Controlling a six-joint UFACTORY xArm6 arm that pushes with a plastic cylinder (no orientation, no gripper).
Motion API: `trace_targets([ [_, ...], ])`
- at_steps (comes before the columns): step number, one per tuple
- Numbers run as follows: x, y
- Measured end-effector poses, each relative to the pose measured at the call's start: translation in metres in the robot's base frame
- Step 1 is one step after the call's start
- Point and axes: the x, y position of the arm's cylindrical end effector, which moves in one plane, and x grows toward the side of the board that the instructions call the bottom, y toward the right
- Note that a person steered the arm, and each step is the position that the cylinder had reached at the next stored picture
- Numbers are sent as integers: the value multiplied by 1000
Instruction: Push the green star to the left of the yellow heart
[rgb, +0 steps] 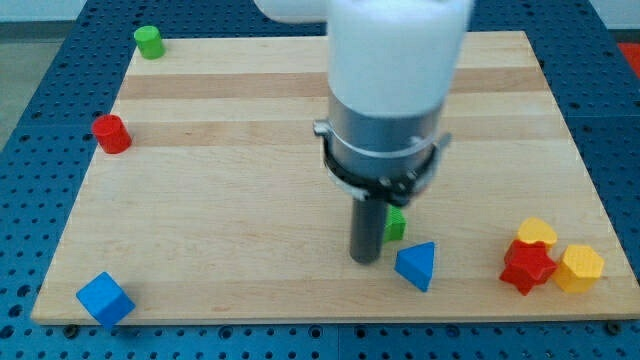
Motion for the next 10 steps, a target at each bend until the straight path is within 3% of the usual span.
trace_targets([
  [1, -27, -21],
  [3, -29, -35],
  [6, -26, 41],
  [10, -26, 77],
])
